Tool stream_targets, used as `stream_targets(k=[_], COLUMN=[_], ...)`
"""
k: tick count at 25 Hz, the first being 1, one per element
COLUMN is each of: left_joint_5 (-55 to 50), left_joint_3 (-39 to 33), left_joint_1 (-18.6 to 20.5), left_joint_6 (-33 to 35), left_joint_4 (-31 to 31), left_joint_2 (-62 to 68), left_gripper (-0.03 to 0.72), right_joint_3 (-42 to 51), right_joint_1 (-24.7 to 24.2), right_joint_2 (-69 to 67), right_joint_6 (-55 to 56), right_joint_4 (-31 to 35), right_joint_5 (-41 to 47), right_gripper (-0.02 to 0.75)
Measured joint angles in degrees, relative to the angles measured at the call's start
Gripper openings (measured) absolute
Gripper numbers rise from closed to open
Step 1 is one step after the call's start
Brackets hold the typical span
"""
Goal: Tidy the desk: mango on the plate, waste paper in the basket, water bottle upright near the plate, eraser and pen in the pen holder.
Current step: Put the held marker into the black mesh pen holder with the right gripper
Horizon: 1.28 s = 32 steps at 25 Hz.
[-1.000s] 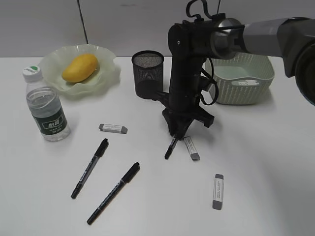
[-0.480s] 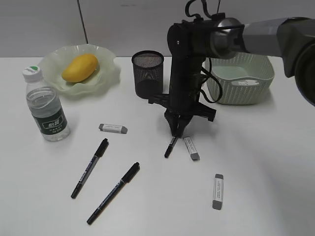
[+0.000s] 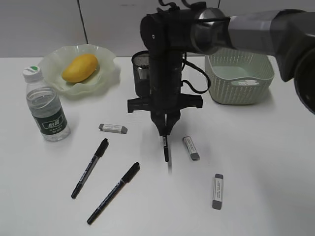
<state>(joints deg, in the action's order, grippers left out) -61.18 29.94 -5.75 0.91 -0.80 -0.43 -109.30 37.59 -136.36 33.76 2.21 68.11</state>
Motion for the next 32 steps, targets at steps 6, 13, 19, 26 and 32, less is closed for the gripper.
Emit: stream_targets(k=[6,13,19,26,32], left_joint_5=[0.00,0.00,0.00,0.00,0.00], left_joint_3=[0.00,0.00,0.00,0.00,0.00], left_joint_1=[0.00,0.00,0.00,0.00,0.00], left_joint_6=[0.00,0.00,0.00,0.00,0.00], left_joint_4=[0.00,0.00,0.00,0.00,-0.04], left_joint_2=[0.00,0.00,0.00,0.00,0.00], left_gripper=[0.436,0.435,0.435,0.426,0.424], right_joint_3=[0.00,0.43,15.23,42.66,44.99], right_joint_1=[3.56,4.24,4.34,3.75,0.38], right_joint_2=[3.76,8.97,18.87,34.67,34.32], right_joint_6=[-5.14,-8.58,-10.16,-10.27,-10.27], right_joint_4=[-0.82,-1.00,-1.35,-5.09,-9.14], right_joint_5=[0.50,-5.79,-22.90,-62.41,-78.69], right_gripper=[0.095,0.095,0.095,0.095,0.095])
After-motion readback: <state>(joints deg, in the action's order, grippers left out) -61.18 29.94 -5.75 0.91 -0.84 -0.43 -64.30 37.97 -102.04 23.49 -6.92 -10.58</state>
